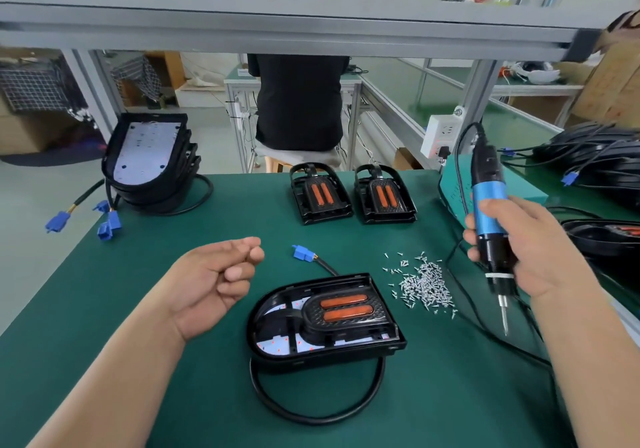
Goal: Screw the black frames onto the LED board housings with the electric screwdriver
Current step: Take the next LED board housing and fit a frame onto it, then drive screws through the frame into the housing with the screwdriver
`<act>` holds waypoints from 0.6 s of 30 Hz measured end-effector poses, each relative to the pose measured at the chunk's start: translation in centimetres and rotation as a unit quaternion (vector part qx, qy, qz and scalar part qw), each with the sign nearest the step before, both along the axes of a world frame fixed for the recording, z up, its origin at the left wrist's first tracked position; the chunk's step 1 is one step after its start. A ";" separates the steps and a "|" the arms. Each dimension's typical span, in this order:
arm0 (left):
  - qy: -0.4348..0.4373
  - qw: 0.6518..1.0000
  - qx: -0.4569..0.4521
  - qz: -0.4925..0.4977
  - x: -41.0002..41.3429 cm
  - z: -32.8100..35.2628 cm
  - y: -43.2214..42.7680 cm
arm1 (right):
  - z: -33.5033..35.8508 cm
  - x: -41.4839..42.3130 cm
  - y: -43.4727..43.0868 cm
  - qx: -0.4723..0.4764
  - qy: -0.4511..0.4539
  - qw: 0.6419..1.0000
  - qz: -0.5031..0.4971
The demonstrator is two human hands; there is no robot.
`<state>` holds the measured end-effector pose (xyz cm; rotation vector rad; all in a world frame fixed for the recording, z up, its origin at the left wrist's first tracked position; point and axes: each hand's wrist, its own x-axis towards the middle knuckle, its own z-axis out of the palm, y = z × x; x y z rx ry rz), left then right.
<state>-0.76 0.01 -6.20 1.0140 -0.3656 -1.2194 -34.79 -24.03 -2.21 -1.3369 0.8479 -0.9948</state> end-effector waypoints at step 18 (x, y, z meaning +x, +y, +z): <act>-0.065 0.993 -0.040 -0.091 -1.3 0.4 0.3 | 5.0 8.9 6.0 0.129 -0.390 0.911 -0.041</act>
